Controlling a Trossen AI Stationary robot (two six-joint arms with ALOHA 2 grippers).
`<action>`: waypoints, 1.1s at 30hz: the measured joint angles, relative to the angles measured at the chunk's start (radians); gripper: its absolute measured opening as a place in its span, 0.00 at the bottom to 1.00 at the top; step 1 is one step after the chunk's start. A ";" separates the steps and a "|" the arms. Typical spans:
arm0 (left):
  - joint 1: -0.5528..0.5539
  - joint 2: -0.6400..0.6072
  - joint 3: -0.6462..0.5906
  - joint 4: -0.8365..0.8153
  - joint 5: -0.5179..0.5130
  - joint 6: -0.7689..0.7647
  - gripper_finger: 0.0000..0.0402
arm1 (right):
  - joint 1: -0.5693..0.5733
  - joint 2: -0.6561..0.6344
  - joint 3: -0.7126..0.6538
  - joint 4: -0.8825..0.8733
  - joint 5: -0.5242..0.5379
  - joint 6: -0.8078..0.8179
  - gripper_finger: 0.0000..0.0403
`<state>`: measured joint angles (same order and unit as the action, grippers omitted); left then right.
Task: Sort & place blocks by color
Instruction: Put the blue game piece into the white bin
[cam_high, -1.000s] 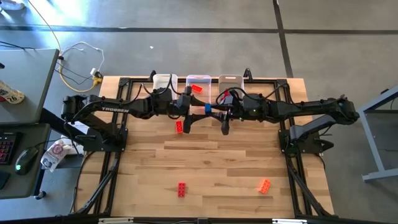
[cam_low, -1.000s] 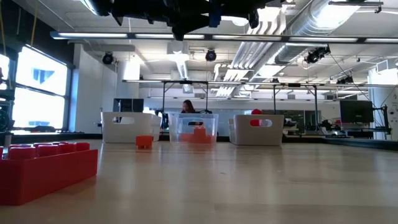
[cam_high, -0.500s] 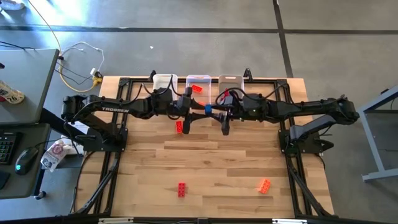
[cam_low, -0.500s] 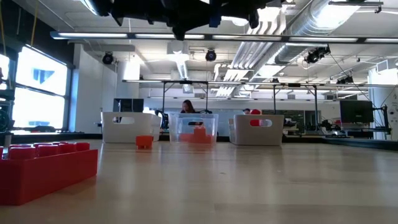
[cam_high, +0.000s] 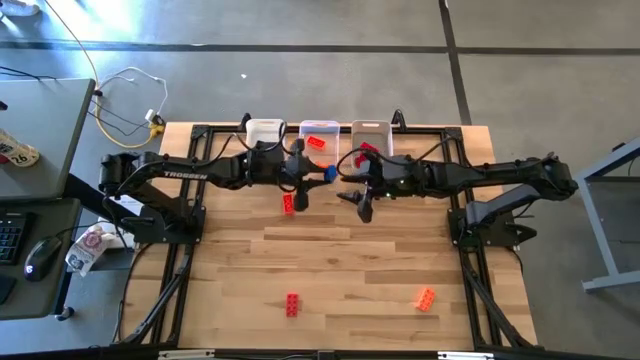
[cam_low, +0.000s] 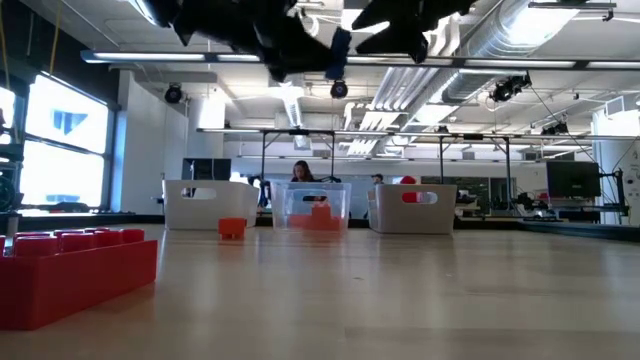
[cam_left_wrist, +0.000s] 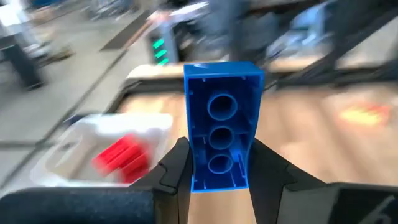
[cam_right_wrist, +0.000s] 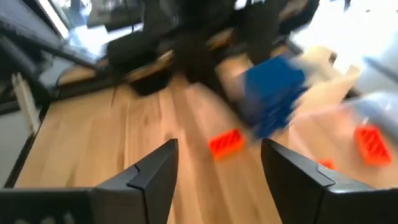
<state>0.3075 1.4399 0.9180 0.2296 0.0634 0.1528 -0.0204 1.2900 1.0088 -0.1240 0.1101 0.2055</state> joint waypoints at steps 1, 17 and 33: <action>0.006 0.000 0.000 -0.022 -0.037 0.016 0.22 | 0.000 0.000 0.000 -0.028 -0.011 0.012 0.53; 0.192 0.000 0.000 -0.346 -0.242 0.034 0.22 | 0.129 0.000 0.000 -0.367 -0.097 0.236 0.54; 0.355 0.000 0.000 -0.587 -0.374 -0.135 0.23 | 0.331 0.000 0.000 -0.563 -0.005 0.522 0.54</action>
<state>0.6626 1.4399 0.9180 -0.3576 -0.3107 0.0177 0.3107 1.2900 1.0088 -0.6874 0.1047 0.7278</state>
